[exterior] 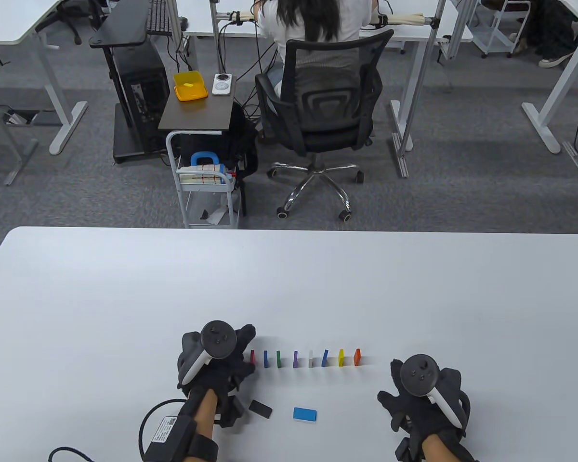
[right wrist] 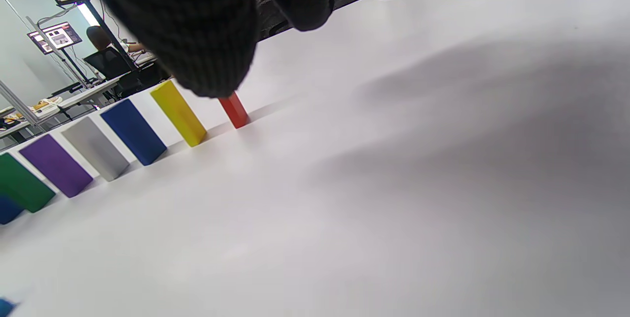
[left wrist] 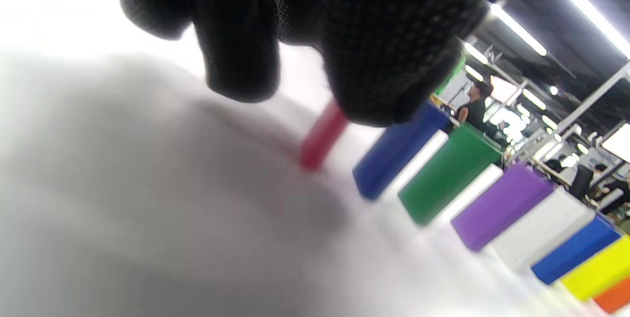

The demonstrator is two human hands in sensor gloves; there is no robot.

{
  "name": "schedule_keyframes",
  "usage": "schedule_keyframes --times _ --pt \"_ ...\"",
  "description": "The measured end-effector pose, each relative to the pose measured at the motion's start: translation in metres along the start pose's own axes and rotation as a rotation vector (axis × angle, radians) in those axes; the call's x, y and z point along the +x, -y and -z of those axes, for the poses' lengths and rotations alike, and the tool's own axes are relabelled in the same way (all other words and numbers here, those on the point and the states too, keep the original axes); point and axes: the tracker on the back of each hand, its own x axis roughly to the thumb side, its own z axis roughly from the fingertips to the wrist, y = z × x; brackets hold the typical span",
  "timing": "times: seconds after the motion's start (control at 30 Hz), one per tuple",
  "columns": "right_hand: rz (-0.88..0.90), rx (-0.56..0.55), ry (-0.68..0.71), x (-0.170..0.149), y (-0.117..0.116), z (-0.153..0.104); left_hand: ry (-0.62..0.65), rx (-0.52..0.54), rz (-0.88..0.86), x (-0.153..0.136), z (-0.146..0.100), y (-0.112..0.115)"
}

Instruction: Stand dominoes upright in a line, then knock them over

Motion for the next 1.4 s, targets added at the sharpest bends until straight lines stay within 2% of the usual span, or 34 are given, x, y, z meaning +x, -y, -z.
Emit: schedule_keyframes --times 0.1,0.17,0.23,0.33,0.43,0.53,0.67,0.8,1.03,1.4 --pt "-0.007 -0.004 0.007 0.002 0.001 0.000 0.050 0.133 -0.015 0.012 -0.017 -0.021" --pt "-0.010 -0.008 0.011 0.003 0.001 -0.001 0.098 0.169 0.024 0.026 -0.030 -0.029" --pt "-0.011 -0.010 0.014 0.004 0.001 -0.002 0.156 0.227 0.084 0.042 -0.042 -0.033" --pt "-0.002 -0.013 0.025 0.006 0.002 -0.005 0.249 0.230 0.176 0.075 -0.055 -0.029" --pt "0.001 -0.017 0.030 0.006 0.004 -0.006 0.353 0.194 0.277 0.106 -0.062 -0.015" --pt "0.003 -0.017 0.028 0.006 0.004 -0.005 0.450 0.090 0.356 0.132 -0.065 0.011" --pt "0.002 -0.018 0.030 0.006 0.004 -0.006 0.457 -0.062 0.582 0.152 -0.066 0.058" --pt "-0.002 -0.019 0.034 0.007 0.004 -0.007 0.420 -0.149 0.769 0.155 -0.063 0.090" --pt "0.002 -0.015 0.033 0.007 0.004 -0.006 0.403 -0.184 0.883 0.154 -0.063 0.112" --pt "0.001 -0.011 0.018 0.005 0.003 -0.005 0.440 -0.127 1.000 0.163 -0.069 0.125"
